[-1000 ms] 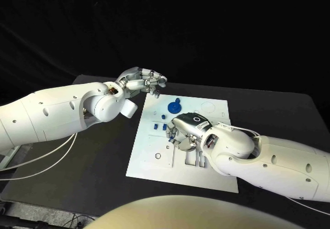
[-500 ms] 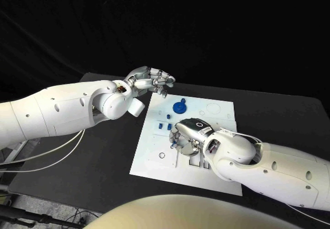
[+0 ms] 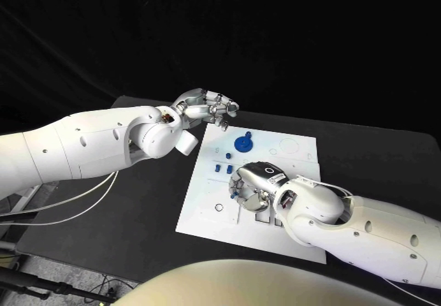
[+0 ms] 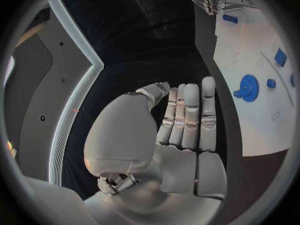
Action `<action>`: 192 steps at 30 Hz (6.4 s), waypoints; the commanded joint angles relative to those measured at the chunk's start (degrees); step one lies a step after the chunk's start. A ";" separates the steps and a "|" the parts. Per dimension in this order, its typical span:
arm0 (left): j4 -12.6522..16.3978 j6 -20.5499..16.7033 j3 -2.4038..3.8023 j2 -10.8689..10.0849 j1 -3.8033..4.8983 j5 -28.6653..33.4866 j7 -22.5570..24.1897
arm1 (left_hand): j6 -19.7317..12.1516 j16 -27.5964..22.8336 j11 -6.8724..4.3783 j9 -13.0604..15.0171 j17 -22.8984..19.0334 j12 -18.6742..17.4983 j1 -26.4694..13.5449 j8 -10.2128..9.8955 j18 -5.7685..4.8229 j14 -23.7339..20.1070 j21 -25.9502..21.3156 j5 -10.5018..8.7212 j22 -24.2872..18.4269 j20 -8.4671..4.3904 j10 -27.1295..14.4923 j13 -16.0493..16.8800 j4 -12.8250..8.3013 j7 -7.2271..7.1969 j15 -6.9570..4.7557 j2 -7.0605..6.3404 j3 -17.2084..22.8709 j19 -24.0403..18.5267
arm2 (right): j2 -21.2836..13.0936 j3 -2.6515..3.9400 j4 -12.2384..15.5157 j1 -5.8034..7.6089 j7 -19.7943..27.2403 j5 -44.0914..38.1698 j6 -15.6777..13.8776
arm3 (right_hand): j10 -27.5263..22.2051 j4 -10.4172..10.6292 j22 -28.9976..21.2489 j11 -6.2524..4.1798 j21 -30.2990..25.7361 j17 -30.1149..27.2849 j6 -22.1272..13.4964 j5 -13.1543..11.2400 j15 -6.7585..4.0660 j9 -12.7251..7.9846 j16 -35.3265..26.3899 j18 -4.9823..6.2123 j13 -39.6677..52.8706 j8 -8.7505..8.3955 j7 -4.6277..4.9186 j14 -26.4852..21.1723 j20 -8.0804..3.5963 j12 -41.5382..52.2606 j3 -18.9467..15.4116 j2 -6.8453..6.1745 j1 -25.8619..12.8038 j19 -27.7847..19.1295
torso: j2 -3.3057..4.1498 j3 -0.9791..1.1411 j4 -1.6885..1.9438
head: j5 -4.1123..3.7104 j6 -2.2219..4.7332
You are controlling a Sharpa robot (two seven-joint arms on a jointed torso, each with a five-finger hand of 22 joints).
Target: Assemble the parts on the task board
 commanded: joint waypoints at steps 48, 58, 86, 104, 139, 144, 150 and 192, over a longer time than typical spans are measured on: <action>0.13 1.96 0.03 -0.13 0.04 0.12 -0.74 | -0.53 -0.24 -0.02 0.20 -0.07 0.22 -0.75 0.28 0.52 -0.24 -0.52 0.03 -0.14 0.19 -0.68 -0.09 0.40 -0.07 -0.08 -0.15 -0.19 0.10 | 1.16 -0.38 -1.42 -0.52 1.46 0.32 -0.22 | -10.42 0.47 -3.65 2.79 -8.78 -3.80 -7.56 1.00 2.37 -1.20 -2.01 0.59 -0.93 -4.60 2.66 1.19 2.19 -3.93 -1.81 -2.69 -2.95 -4.34 | -0.03 0.02 -0.05 | -0.03 0.00; 0.11 1.99 0.03 -0.36 0.04 0.11 -0.85 | -0.53 -0.24 -0.02 0.20 -0.07 0.22 -0.75 0.28 0.52 -0.24 -0.52 0.03 -0.14 0.19 -0.68 -0.09 0.40 -0.07 -0.08 -0.15 -0.19 0.10 | -2.60 -0.26 2.29 -0.27 1.14 0.37 -2.67 | -12.66 0.20 -4.62 3.06 -10.86 -5.21 -8.31 1.07 2.60 -1.59 -2.73 0.98 -1.15 -4.90 2.78 0.42 2.64 -3.09 -4.21 -2.73 -2.20 -5.38 | -0.05 -0.01 -0.06 | -0.32 0.00; 0.13 2.76 0.02 -1.03 0.02 0.11 -0.92 | -0.67 -0.23 -0.03 0.28 -0.05 0.27 -0.71 0.33 0.53 -0.26 -0.63 0.05 -0.17 0.21 -0.72 -0.08 0.43 -0.06 -0.08 -0.07 -0.16 0.11 | -16.52 0.75 4.02 7.41 -1.29 5.82 5.44 | -18.57 5.58 -5.98 3.76 -15.12 -9.32 -12.14 -2.31 3.34 -4.99 -3.44 1.59 -2.47 -5.20 3.29 -1.62 3.44 3.17 -18.49 -0.87 3.79 -7.26 | -0.12 -0.01 -0.09 | -1.90 0.00; 0.13 2.98 0.02 -1.07 0.02 0.11 -1.11 | -0.76 -0.22 -0.06 0.32 -0.05 0.33 -0.60 0.36 0.55 -0.25 -0.68 0.12 -0.18 0.21 -0.68 -0.06 0.39 -0.07 -0.10 0.02 -0.09 0.15 | -13.61 0.39 1.63 6.04 -1.26 5.30 4.39 | -13.72 8.77 -2.37 2.72 -8.65 -6.61 -9.85 -2.02 2.33 -6.90 -0.97 0.40 -3.26 -2.80 2.84 0.64 2.55 7.14 -11.13 -0.88 4.88 -3.08 | -0.11 -0.09 -0.05 | -2.27 0.00; 0.22 3.16 0.02 -1.16 0.03 0.11 -1.25 | -0.81 -0.21 -0.06 0.36 -0.04 0.38 -0.60 0.39 0.56 -0.24 -0.72 0.16 -0.18 0.21 -0.65 -0.05 0.41 -0.04 -0.11 0.03 -0.09 0.18 | -12.19 0.19 1.32 5.21 -1.50 3.36 0.50 | -3.59 7.59 0.53 0.00 -4.13 -4.72 -2.30 -4.28 0.10 -4.37 0.29 -0.45 -2.99 1.67 0.31 1.75 0.54 7.42 -1.57 -0.58 3.78 -0.45 | -0.16 -0.09 -0.11 | -2.27 0.00; 0.27 3.19 0.02 -1.19 0.03 0.11 -1.28 | -0.86 -0.18 -0.08 0.45 -0.03 0.45 -0.55 0.48 0.57 -0.20 -0.79 0.22 -0.19 0.21 -0.64 -0.04 0.41 -0.05 -0.12 0.10 -0.07 0.26 | -12.49 0.20 1.62 5.16 -1.65 3.06 -2.47 | -2.29 6.95 0.85 -0.48 -3.75 -4.53 -1.54 -4.22 -0.33 -3.31 0.40 -0.54 -2.51 2.64 -0.11 1.82 0.11 7.46 -1.31 -0.25 3.58 -0.26 | -0.14 -0.11 -0.10 | -2.19 0.00; 0.35 3.30 0.02 -1.16 0.03 0.11 -1.33 | -0.86 -0.18 -0.08 0.45 -0.03 0.45 -0.55 0.48 0.57 -0.20 -0.79 0.22 -0.19 0.21 -0.64 -0.04 0.41 -0.05 -0.12 0.10 -0.07 0.26 | -13.22 0.32 2.40 5.36 -1.93 2.98 -5.16 | -2.02 6.86 0.98 -0.59 -3.56 -4.42 -1.46 -4.42 -0.41 -2.99 0.46 -0.59 -2.38 2.87 -0.23 1.86 0.01 7.40 -1.34 -0.23 3.38 -0.18 | -0.19 -0.12 -0.15 | -2.20 0.00; -1.56 3.52 -0.03 1.03 0.03 0.40 -1.65 | -0.90 -0.16 -0.05 0.58 -0.02 0.52 -0.67 0.63 0.58 -0.17 -0.90 0.19 -0.20 0.21 -0.68 -0.03 0.52 -0.04 -0.12 0.12 -0.15 0.34 | 1.06 -0.03 3.39 0.42 4.65 6.31 -1.39 | -2.65 5.65 0.92 -0.19 -4.27 -4.64 -3.00 -2.88 -0.21 -2.03 0.34 -0.54 -2.09 2.57 0.28 1.80 -0.03 5.91 -0.60 -0.39 2.96 -0.45 | -0.21 0.08 0.05 | -0.42 0.00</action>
